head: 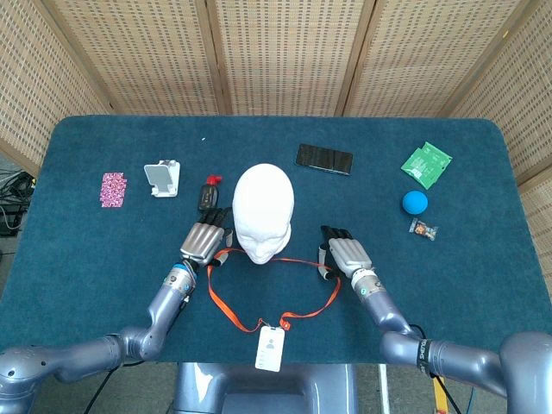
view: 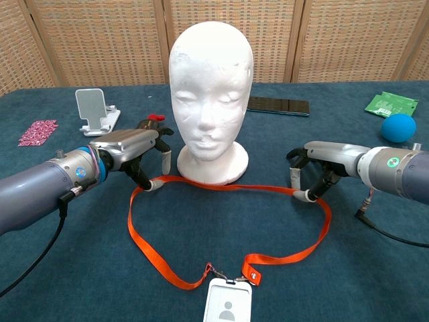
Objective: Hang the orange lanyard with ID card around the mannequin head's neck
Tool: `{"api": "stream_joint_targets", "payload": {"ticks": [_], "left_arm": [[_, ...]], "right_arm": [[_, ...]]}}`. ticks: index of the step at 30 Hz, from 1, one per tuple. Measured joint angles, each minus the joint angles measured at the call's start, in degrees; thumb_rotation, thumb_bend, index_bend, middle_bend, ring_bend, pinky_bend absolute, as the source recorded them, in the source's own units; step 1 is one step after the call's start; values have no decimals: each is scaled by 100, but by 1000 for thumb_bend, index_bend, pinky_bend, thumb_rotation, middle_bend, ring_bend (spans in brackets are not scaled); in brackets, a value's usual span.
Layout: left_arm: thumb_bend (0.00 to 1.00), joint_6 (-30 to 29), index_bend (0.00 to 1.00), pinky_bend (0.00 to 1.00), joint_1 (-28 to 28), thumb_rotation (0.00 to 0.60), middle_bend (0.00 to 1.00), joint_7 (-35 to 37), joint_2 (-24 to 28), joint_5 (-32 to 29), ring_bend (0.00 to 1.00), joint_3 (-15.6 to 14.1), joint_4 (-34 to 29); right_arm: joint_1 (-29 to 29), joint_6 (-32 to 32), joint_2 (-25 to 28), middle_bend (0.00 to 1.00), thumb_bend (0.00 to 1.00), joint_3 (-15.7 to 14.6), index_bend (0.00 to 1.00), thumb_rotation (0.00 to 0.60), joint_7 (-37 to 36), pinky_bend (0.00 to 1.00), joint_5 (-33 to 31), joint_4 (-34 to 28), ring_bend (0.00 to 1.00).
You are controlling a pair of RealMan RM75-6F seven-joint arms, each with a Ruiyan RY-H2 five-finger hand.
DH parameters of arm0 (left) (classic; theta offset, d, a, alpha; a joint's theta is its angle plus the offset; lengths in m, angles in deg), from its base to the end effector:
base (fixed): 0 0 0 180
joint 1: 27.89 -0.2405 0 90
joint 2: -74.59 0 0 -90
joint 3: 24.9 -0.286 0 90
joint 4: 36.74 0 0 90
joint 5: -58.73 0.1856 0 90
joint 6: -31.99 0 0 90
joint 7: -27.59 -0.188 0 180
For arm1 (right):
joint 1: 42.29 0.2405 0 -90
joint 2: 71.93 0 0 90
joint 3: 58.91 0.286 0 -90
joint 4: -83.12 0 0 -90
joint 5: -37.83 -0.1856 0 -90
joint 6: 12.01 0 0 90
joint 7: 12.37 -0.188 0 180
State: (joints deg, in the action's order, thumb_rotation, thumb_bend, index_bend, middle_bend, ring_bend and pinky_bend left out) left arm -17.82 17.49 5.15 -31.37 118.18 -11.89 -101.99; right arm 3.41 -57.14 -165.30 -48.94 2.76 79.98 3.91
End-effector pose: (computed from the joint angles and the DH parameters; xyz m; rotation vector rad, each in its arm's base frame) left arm -0.1578 0.4110 -0.0974 -1.8599 -1.0082 -0.8323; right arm -0.1979 -0.4018 -0.0592 1.7275 -1.4329 0.7571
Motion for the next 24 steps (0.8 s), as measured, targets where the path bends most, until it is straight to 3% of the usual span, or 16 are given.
{"api": "stream_joint_targets", "payload": {"ticks": [17, 24], "left_arm": [[391, 50, 594, 0, 120, 600, 0, -130, -135, -249, 0, 20, 103], [400, 18, 701, 0, 117, 600, 0, -133, -128, -277, 0, 3, 91]], "right_arm": [[-37, 60, 17, 3, 626, -7, 707, 600, -145, 0, 128, 57, 0], [-44, 41, 29, 4, 626, -17, 708, 600, -142, 0, 157, 13, 0]]}}
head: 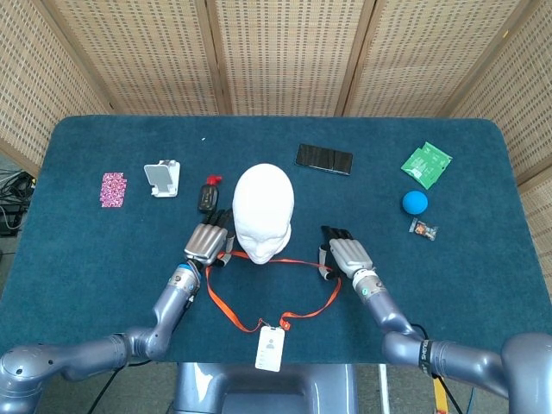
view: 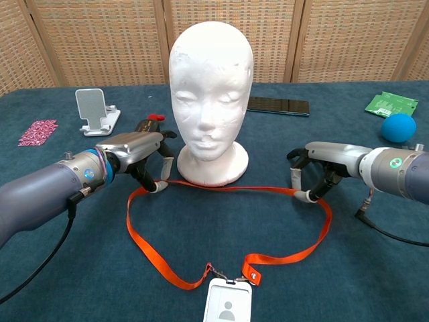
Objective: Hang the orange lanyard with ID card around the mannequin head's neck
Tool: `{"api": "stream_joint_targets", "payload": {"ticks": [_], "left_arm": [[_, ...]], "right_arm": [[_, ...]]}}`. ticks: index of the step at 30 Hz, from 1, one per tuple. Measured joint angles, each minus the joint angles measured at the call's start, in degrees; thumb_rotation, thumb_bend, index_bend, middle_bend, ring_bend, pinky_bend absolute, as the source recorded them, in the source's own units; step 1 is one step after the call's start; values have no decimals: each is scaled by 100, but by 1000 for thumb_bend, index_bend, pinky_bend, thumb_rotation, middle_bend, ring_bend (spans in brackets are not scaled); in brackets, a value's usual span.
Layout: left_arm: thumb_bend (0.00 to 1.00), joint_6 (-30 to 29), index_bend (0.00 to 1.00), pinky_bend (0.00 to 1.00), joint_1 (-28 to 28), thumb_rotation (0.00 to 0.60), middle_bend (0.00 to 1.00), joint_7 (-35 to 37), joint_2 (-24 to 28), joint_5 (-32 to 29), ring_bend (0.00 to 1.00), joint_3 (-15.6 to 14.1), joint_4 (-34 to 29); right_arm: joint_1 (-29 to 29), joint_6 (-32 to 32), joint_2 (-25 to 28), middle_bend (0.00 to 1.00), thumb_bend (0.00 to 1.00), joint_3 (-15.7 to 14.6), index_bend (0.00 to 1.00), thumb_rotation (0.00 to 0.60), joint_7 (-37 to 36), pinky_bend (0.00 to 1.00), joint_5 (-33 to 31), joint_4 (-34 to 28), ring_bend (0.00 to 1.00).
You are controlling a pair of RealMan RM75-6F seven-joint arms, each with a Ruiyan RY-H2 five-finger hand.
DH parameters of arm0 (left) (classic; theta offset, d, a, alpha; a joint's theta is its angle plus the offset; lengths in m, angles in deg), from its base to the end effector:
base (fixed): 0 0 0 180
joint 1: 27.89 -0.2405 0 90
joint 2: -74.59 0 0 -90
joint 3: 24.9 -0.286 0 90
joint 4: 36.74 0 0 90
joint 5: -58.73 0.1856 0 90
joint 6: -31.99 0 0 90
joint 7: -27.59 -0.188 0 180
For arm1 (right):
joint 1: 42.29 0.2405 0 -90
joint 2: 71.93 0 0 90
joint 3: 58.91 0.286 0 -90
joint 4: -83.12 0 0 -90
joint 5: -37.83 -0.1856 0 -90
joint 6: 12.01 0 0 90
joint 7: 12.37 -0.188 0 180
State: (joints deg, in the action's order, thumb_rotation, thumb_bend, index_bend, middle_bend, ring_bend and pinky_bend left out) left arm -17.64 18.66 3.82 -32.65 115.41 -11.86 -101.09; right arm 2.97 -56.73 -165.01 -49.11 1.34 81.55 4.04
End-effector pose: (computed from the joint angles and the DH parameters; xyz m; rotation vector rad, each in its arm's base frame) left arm -0.1546 0.4125 -0.1050 -1.8539 -1.0265 -0.8135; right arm -0.1994 -0.4006 -0.0582 1.7332 -1.4357 0.7663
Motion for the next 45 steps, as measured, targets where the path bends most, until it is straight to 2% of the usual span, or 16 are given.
{"api": "stream_joint_targets", "payload": {"ticks": [10, 19, 26, 35, 45], "left_arm": [[402, -221, 722, 0, -116, 600, 0, 118, 96, 237, 0, -122, -177], [405, -790, 720, 0, -459, 600, 0, 481, 249, 938, 0, -468, -457], [407, -1139, 721, 0, -692, 600, 0, 613, 592, 1515, 0, -770, -799], [408, -1344, 725, 0, -800, 600, 0, 818, 875, 2112, 0, -994, -1070], [407, -1802, 724, 0, -921, 600, 0, 1009, 1055, 2940, 0, -1243, -1196]], "right_arm": [[-13, -54, 108, 9, 626, -71, 718, 600, 100, 0, 69, -215, 0], [-25, -148, 363, 15, 626, -204, 721, 600, 283, 0, 270, -742, 0], [-23, -243, 643, 15, 626, -395, 721, 600, 527, 0, 541, -1270, 0], [-11, -11, 923, 18, 626, -516, 729, 600, 353, 0, 1062, -1476, 0], [7, 379, 1375, 23, 627, -711, 736, 600, -70, 0, 2027, -1824, 0]]}}
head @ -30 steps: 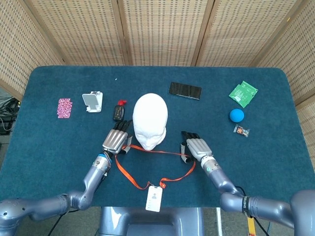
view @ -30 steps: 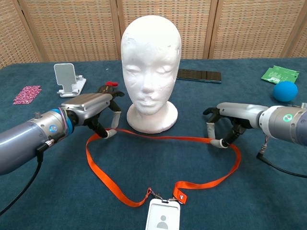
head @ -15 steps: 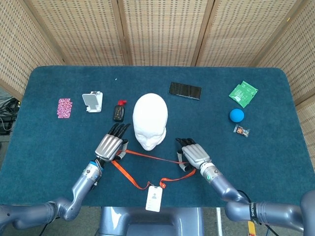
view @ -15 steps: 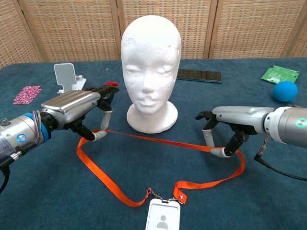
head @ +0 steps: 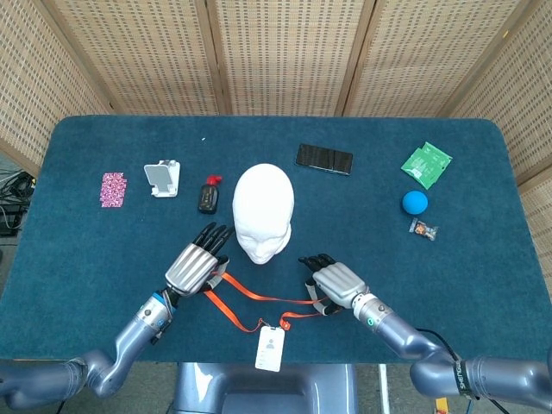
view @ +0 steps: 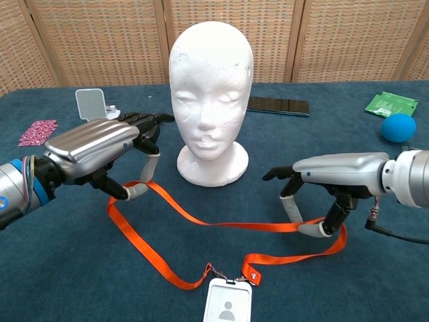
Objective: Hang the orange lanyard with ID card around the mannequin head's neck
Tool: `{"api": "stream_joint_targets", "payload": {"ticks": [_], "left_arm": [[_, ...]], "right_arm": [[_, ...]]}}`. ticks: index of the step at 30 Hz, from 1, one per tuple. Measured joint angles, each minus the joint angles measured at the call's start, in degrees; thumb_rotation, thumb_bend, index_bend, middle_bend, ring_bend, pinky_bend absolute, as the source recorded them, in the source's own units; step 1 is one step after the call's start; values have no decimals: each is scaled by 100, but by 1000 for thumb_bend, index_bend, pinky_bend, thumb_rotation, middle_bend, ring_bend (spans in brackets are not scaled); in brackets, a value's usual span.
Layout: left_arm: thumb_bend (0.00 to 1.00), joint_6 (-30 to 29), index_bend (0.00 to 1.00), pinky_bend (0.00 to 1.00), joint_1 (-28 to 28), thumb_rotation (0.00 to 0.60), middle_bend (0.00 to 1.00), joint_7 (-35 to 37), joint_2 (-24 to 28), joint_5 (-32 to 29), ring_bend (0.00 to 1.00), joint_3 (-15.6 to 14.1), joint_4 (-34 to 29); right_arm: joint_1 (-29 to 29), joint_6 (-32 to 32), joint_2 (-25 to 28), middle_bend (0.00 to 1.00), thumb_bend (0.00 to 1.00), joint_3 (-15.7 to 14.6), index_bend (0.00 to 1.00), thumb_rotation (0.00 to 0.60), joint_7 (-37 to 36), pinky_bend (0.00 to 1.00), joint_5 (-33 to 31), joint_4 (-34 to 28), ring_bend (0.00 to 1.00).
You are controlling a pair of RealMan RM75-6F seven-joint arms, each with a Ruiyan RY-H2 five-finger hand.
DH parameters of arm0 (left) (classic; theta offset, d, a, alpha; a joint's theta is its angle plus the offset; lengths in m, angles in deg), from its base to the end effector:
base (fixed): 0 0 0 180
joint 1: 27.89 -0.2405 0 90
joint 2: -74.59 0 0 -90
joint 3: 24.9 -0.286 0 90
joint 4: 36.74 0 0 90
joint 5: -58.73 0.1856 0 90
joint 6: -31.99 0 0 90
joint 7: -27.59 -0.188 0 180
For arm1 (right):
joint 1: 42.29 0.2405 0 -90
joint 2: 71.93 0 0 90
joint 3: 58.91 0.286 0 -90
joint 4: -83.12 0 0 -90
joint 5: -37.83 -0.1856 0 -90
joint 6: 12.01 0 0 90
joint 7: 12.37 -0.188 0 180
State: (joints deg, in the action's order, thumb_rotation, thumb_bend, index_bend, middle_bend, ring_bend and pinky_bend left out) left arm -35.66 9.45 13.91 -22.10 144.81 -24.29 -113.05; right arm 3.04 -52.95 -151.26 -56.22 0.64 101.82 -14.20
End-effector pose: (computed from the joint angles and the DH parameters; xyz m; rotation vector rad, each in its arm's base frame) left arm -0.1535 0.3386 -0.0447 -2.0024 -0.6958 -1.1094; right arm -0.1585 -0.3398 -0.0250 2.2004 -1.1834 0.7422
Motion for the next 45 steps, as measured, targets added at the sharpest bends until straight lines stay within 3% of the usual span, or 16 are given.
{"api": "stream_joint_targets", "payload": {"ticks": [9, 16, 35, 45], "left_arm": [[407, -268, 725, 0, -57, 600, 0, 27, 140, 397, 0, -31, -148], [407, -364, 725, 0, -80, 600, 0, -11, 295, 538, 0, 4, -361], [407, -733, 732, 0, -310, 600, 0, 26, 553, 747, 0, 97, -530], [407, -936, 732, 0, -315, 600, 0, 85, 688, 898, 0, 255, -710]], "right_arm": [[17, 27, 443, 32, 626, -46, 735, 600, -114, 0, 280, -449, 0], [9, -161, 842, 33, 626, -5, 735, 600, 14, 0, 46, -964, 0], [310, 149, 1109, 33, 627, -158, 736, 600, 265, 0, -357, -1393, 0], [358, -272, 1471, 34, 627, -164, 736, 600, 590, 0, -610, -1947, 0]]}}
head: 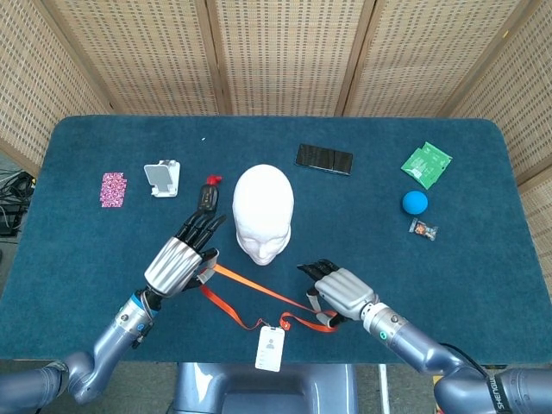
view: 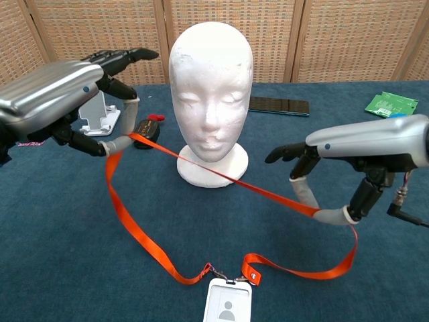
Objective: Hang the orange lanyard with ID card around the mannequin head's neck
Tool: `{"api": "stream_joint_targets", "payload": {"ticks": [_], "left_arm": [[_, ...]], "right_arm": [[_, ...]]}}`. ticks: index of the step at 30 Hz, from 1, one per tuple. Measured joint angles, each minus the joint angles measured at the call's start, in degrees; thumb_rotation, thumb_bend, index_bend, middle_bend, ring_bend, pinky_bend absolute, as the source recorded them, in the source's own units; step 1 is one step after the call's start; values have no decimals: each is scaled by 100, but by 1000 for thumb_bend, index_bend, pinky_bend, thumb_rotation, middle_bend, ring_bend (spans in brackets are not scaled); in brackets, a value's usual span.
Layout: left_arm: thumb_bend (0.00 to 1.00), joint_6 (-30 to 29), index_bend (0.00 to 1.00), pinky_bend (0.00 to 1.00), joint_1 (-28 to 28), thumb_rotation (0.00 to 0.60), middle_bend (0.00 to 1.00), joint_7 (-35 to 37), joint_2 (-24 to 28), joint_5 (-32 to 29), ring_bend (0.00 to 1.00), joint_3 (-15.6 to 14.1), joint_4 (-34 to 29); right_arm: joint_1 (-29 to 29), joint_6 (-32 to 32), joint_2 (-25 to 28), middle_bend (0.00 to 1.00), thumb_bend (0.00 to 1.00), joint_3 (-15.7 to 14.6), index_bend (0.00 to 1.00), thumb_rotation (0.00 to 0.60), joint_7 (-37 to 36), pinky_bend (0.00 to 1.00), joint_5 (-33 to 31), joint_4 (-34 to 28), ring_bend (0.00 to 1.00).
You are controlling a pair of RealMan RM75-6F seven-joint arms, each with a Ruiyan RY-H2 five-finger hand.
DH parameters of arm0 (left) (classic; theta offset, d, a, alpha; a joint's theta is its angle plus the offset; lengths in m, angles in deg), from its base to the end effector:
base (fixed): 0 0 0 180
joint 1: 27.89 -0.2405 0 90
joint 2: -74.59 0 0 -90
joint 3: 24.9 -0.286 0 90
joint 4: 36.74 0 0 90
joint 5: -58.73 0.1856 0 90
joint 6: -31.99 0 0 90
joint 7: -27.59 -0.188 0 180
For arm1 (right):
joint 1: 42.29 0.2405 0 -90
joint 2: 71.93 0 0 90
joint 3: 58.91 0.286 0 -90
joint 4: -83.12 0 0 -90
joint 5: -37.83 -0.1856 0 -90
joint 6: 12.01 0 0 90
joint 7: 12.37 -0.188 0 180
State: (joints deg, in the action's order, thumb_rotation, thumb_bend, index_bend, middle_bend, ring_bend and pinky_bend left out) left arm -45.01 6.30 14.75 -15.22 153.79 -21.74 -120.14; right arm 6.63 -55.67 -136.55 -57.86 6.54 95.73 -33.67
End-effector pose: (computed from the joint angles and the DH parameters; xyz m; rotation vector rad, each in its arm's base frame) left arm -0.1361 0.3279 0.0237 -1.8850 -0.5474 -1.3212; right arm -0.1221 -0.3162 0.0417 2.2379 -1.1523 0.7305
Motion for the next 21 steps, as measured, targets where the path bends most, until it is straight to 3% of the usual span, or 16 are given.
{"api": "stream_joint_targets", "payload": {"ticks": [9, 21], "left_arm": [[406, -7, 732, 0, 37, 600, 0, 90, 155, -72, 0, 224, -259], [408, 33, 734, 0, 157, 600, 0, 406, 218, -381, 0, 645, -425]], "right_arm": [[-75, -694, 475, 33, 629, 95, 734, 600, 282, 0, -288, -625, 0], [-512, -1727, 632, 39, 629, 490, 745, 600, -143, 0, 236, -782, 0]]}}
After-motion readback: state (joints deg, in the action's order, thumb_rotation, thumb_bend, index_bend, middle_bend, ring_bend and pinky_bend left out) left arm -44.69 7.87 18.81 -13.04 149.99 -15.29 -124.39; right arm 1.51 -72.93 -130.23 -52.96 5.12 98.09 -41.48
